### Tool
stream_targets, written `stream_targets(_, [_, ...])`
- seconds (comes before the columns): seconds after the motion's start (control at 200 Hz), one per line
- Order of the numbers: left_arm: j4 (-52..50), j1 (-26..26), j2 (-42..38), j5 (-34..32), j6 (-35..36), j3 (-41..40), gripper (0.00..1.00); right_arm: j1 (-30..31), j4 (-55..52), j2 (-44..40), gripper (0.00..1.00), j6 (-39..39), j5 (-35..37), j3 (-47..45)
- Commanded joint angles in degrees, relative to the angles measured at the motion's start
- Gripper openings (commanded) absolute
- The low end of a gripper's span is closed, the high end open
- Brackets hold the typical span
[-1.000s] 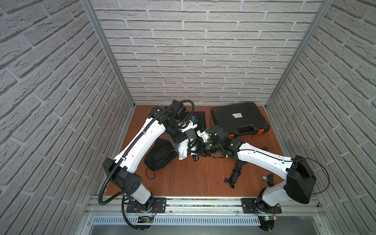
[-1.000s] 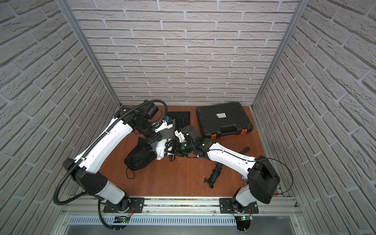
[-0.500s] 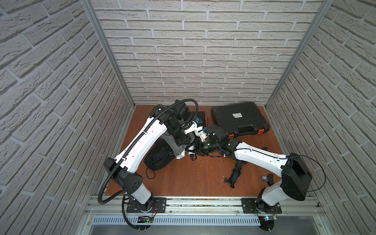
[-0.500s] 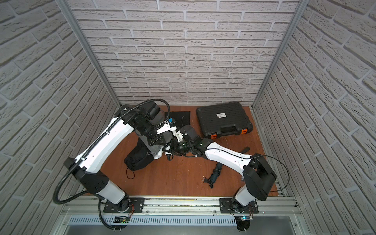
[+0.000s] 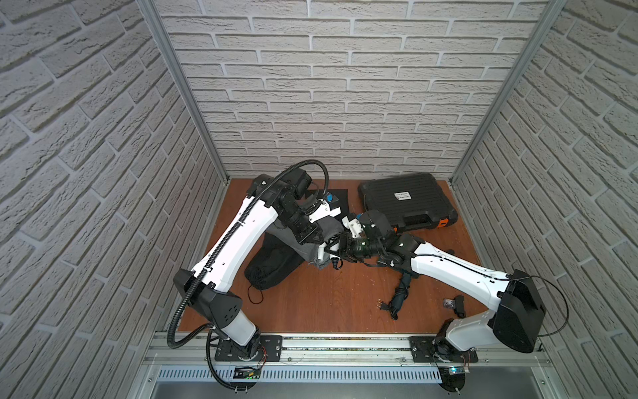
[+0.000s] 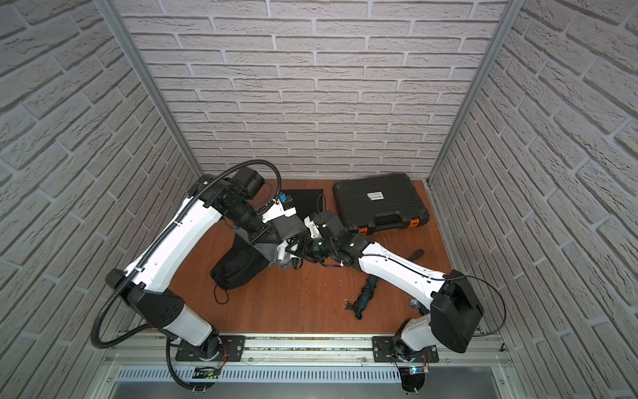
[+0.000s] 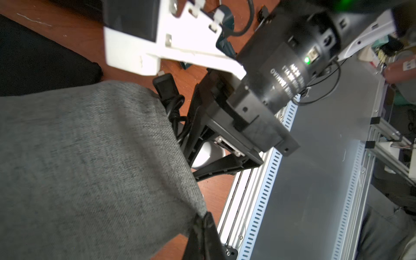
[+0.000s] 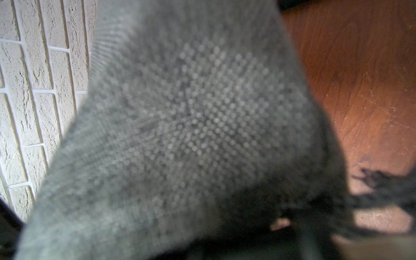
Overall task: Pack away hair dryers
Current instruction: Place the hair dryer in the drawstring bag.
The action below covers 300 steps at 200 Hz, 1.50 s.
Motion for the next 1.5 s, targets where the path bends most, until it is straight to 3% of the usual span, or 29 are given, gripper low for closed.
stream_targets(0.0, [-1.86,0.03,-0.26,6.5,-1.69,0.09,0.0,-0.39,0.51,-2.48,0.21,-1.67,1.77,2.38])
stream_targets(0.115, [-1.16,-0.36,-0.27,9.84,-2.3,-2.74,0.0,-0.35,0.53,-2.2,0.2,-1.11,2.27,2.84])
stream_targets(0.415, [4.34,-3.18,-1.41,2.86,-5.77,-10.91,0.0,0.12,9.86,-2.7,0.14,5.46,7.0,-0.29])
stream_targets(0.565, [4.3,-3.01,-1.98,8.31,-5.78,-11.35,0.0,1.22,12.93,-2.12,0.14,6.99,9.98,-0.55])
stream_targets(0.74, [2.35,-2.71,-1.51,14.62,-4.63,-8.11,0.0,3.1,8.46,-0.19,0.14,5.73,13.32,3.41])
stream_targets(1.065, [-0.18,0.85,-0.69,17.76,-4.58,-3.18,0.0,5.92,-1.06,1.11,0.35,2.63,16.61,8.34])
stream_targets(1.26, [1.4,5.59,-0.14,19.8,-7.53,-1.46,0.0,6.1,-3.93,0.9,0.48,1.41,15.82,9.32])
stream_targets(1.495, [0.87,6.59,0.06,19.31,-7.06,1.74,0.0,6.19,-4.61,0.76,0.61,0.78,14.71,9.94])
